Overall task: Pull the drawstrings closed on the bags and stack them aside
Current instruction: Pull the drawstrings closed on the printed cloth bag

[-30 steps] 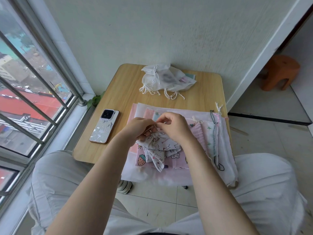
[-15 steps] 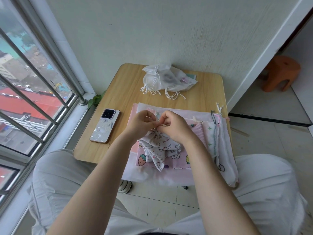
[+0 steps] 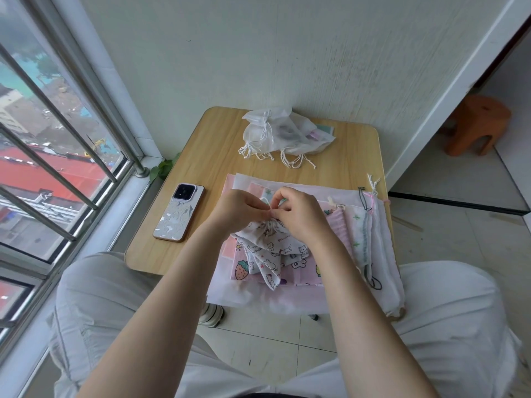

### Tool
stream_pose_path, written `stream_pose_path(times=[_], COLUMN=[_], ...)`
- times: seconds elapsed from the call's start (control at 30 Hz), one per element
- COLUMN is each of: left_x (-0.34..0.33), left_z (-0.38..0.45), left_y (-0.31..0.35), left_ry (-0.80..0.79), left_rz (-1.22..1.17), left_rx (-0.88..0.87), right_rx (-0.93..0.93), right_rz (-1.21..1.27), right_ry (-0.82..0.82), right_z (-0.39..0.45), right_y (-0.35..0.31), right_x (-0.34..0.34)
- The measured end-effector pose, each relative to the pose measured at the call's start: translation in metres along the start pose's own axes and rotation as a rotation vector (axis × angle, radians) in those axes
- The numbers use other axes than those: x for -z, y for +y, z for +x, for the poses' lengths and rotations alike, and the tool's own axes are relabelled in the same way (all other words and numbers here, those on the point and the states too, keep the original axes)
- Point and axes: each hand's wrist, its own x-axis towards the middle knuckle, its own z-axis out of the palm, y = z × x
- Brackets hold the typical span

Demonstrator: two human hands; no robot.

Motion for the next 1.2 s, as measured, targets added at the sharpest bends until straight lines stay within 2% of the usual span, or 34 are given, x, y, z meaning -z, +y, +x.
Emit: stream_pose_path(times=[0.27,0.37,0.53,0.7,0.83,1.0,1.1,1.2], left_x=[-0.010,-0.011,-0.010,-0.010,-0.011,-0.013,-0.021,-0.025], left_z=[0.008,0.010,0.010,0.008,0.005,0.004,0.000,-0.004], left_y=[0.003,0.004,0.005,0.004,0.005,-0.001,-0.007,-0.011], left_ry=[0.076,0.039,-0.013,-0.011,-0.011,0.103,0.187,0.291], left_rz=[0.539,0.543,0.420,0.390,0.463,0.544,0.468,0.290], left_rx=[-0.089,-0.080,-0.040,-0.024,-0.087,-0.175,-0.200,-0.192], right_rx=[0.155,0.148,0.144,0.149,0.109,-0.062,-0.227,-0.402], right_rz=[-0.370,-0.371,-0.275,-0.411,-0.473,-0.205,0.101,0.457], right_ry=[-0.027,-0.043,-0.019,-0.040,-0.116,-0.332,-0.390,-0.412], right_z=[0.009,0.012,0.008,0.009,0.011,0.013,0.018,0.020], right_y=[-0.005,-0.006,-0.006,-0.007,-0.009,-0.014,-0.007,0.001], right_x=[-0.005,-0.002,-0.001,-0.003,-0.001,0.013,0.013,0.013])
